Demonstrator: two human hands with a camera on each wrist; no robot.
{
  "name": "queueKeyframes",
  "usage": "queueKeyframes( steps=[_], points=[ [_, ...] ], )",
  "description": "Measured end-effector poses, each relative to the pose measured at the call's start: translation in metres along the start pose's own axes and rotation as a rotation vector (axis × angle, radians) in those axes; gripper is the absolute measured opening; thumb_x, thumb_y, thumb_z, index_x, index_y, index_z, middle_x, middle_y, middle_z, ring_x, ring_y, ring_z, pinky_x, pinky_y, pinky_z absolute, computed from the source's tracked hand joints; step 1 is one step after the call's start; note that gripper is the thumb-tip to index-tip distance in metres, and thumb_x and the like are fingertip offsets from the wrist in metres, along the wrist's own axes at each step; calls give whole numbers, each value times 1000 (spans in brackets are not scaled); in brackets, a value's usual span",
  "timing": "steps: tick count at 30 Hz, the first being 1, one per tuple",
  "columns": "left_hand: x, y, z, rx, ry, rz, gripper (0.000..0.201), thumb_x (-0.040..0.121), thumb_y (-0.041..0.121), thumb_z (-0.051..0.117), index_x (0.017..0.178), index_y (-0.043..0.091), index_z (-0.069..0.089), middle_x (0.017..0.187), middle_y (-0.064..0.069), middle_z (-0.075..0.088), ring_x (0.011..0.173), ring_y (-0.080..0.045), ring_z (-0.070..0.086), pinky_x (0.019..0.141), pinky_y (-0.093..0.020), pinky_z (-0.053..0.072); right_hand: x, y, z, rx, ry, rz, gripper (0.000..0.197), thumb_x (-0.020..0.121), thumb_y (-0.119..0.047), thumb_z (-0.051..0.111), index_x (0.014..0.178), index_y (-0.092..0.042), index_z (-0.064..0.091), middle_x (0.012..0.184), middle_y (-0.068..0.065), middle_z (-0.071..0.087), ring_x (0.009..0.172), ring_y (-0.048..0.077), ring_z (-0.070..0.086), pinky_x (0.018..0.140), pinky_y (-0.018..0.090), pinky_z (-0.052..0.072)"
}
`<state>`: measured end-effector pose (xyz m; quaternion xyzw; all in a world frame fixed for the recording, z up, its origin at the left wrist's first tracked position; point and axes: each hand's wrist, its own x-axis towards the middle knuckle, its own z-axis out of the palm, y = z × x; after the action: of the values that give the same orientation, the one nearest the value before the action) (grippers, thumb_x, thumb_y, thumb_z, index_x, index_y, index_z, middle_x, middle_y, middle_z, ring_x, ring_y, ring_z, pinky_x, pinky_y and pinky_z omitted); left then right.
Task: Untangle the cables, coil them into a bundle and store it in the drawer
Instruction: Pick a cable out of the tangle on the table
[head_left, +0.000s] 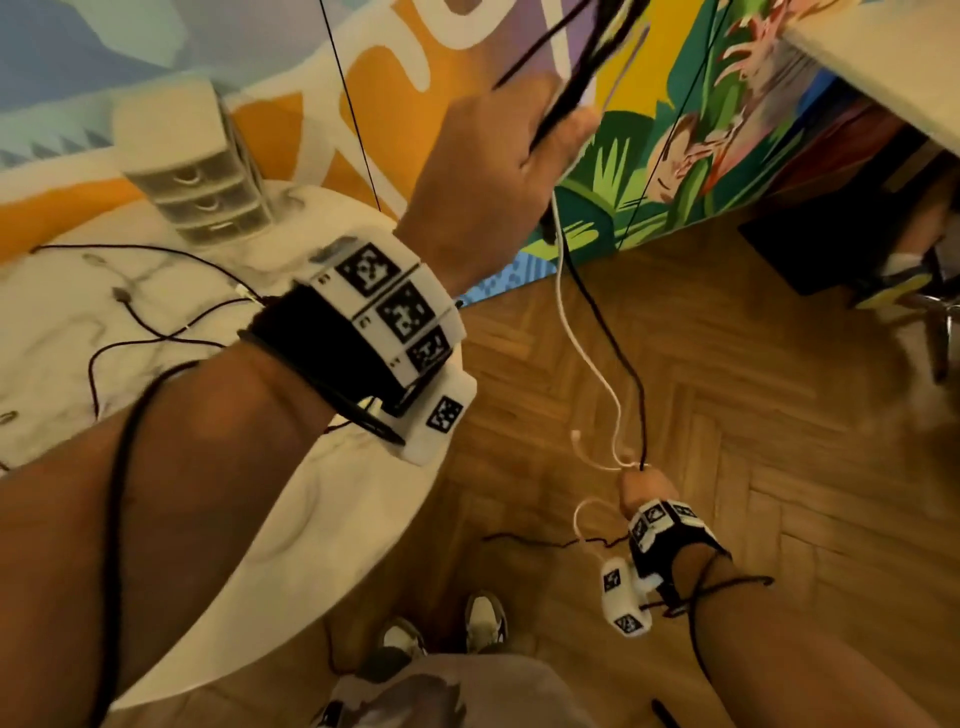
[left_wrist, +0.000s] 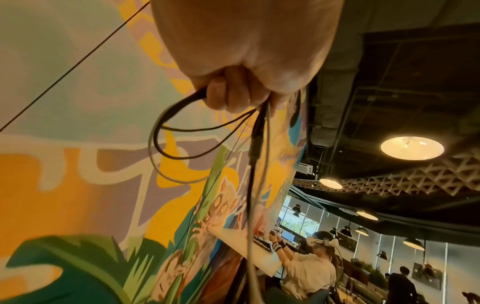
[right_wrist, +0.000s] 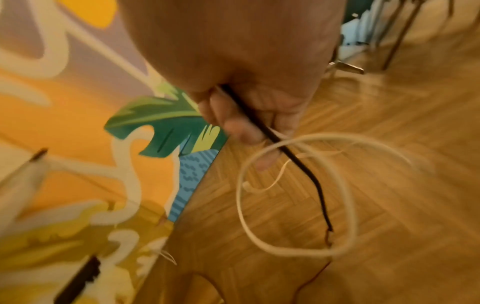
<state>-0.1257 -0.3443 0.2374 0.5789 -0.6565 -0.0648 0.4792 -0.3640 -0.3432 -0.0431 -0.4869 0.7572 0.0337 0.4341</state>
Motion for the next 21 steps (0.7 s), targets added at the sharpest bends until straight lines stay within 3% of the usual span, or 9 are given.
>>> queueKeyframes(
  steps=[4,8,12,14,17,19,21],
  points=[
    [-23,-14,21,9,-157,-59,26,95,26,50,71,31,44,55,12,43,48,-3,42,47,-14,28,-3,-40,-15,244,138,-119,61,97,-47,38,102,10,59,102,27,64,98,41,61,79,42,47],
    [-51,-37,49,65,-231,-157,27,93,30,54,70,19,50,52,13,40,48,-3,41,47,-17,25,-21,-73,-22,268,199,-336,56,96,-50,39,97,2,60,100,21,65,98,37,61,86,45,49],
    [-67,-49,67,71,-338,-247,25,92,30,56,71,17,54,56,14,44,52,-1,43,50,-14,25,-36,-84,-35,163,196,-492,51,96,-49,38,74,-7,56,78,13,62,79,34,61,68,34,44],
    [-70,-49,76,51,-369,-288,27,92,30,56,77,9,61,63,9,54,59,-4,49,54,-20,33,-45,-89,-38,154,218,-527,52,96,-49,39,74,-6,57,78,16,64,76,33,62,67,36,46],
    [-73,-48,91,54,-412,-376,32,91,35,53,77,10,67,74,-3,65,71,-18,59,67,-37,48,-61,-98,-37,116,239,-669,48,97,-43,40,68,-8,55,71,14,62,66,30,58,61,36,44],
    [-72,-43,99,4,-422,-441,37,90,34,53,70,6,66,69,-11,63,67,-24,59,68,-43,49,-70,-104,-35,76,232,-738,43,98,-34,41,61,-13,52,65,8,59,61,28,55,58,37,43],
    [-70,-38,101,-87,-407,-505,39,90,30,56,65,0,61,66,-16,62,63,-26,58,66,-44,49,-72,-106,-33,39,213,-730,41,95,-31,41,63,-12,57,67,7,64,62,29,59,60,41,49]
  ],
)
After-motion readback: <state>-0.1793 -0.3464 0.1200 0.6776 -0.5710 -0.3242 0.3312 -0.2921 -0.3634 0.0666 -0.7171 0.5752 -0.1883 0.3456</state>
